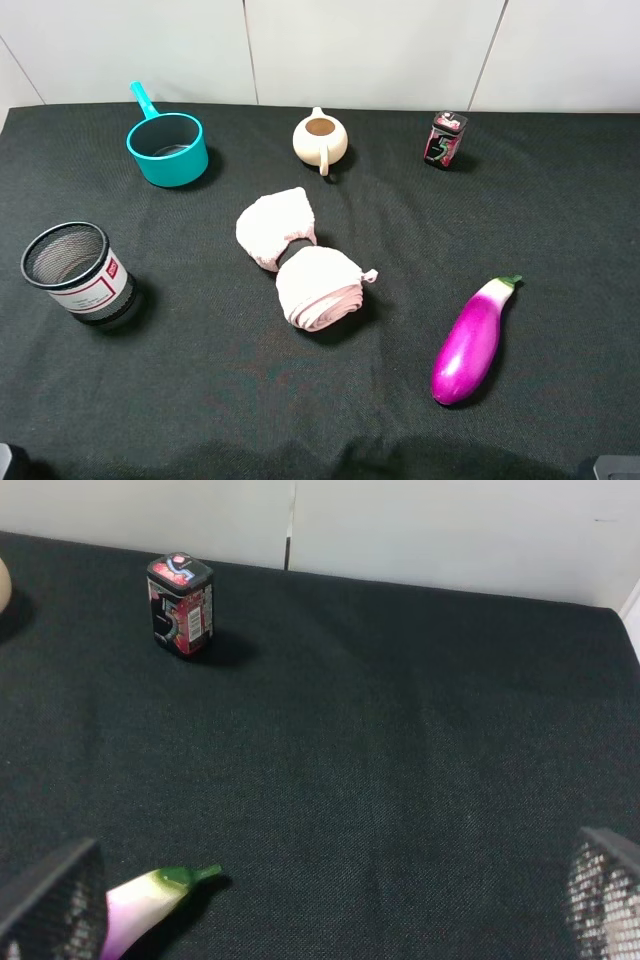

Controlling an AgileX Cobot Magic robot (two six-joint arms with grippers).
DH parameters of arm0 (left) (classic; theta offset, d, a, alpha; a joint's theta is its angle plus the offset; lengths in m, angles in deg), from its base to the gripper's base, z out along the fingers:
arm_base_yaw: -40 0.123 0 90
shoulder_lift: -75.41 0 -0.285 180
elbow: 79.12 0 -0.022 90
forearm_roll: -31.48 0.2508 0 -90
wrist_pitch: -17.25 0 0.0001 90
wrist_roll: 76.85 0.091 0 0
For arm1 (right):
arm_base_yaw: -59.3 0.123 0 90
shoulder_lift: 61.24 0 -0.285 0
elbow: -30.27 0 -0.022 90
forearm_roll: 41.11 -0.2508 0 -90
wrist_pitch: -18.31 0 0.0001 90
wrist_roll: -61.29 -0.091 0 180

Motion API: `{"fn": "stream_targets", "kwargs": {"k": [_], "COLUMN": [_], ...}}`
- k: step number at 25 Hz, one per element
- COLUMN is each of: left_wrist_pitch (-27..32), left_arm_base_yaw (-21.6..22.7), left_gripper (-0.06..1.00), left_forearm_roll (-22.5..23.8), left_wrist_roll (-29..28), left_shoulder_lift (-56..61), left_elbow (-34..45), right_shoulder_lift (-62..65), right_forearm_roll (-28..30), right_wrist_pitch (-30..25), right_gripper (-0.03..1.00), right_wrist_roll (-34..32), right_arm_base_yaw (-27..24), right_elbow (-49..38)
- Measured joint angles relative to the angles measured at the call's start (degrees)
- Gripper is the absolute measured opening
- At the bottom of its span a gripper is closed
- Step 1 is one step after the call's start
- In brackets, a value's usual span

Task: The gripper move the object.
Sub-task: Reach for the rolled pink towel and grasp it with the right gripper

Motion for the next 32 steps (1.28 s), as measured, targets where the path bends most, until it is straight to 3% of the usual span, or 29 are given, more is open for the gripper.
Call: {"fn": "stream_targets", "kwargs": {"k": [32], "left_wrist_pitch": [0.0], "left_arm_base_yaw": [0.0], "left_gripper": [0.99], "left_forearm_roll": [0.0], "left_wrist_roll": [0.0], "left_shoulder_lift": [0.0], "left_elbow": [0.0], "right_shoulder_lift": [0.0], "right_forearm_roll": [-0.1], "right_wrist_pitch": [0.0], "right_gripper": [0.69], "right_wrist_roll": [0.0], "right_arm_base_yaw": [0.0], "right_elbow": [0.0]}}
